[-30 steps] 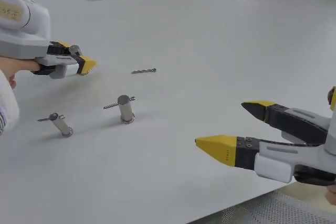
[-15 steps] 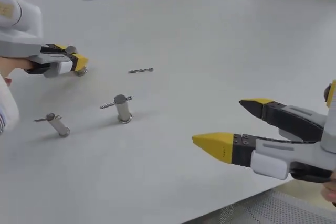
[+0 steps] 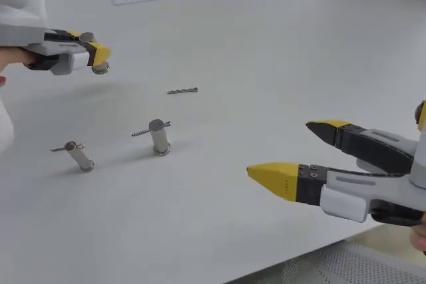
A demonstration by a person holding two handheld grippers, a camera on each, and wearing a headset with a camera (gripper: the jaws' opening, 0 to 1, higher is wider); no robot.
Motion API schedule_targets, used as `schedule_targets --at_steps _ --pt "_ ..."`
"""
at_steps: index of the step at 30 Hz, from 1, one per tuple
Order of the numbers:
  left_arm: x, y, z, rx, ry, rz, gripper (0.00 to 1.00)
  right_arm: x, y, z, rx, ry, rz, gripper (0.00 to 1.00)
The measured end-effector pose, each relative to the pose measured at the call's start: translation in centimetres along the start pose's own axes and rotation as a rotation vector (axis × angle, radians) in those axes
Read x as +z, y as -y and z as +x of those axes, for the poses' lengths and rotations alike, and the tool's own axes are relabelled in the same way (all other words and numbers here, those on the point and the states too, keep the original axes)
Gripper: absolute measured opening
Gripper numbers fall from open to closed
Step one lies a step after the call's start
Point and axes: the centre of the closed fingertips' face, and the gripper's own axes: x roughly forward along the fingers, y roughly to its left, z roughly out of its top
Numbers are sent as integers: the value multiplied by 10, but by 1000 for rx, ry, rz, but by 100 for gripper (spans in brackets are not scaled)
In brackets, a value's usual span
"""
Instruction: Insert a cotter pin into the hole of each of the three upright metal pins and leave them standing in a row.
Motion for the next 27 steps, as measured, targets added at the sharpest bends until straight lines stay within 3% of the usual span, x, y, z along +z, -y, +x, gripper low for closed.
schedule_targets --at_steps 2,5,8,11,12,22,27 --pt "6 1 -3 -3 15 22 10 0 -1 0 5 -2 -5 79" --pt "26 11 -21 -17 40 39 10 1 -4 1 14 7 -12 78" --pt "32 18 -31 -48 62 26 10 6 -6 0 16 25 -18 78" --pt "35 24 -43 -58 65 64 10 8 -7 0 22 31 -27 78" --pt "34 33 -49 -60 65 70 10 8 -8 0 23 31 -28 78" --pt "29 76 -91 -117 54 186 10 9 -12 -3 41 31 -51 78" --pt "18 102 -104 -167 40 208 10 8 -15 -4 55 20 -64 78"
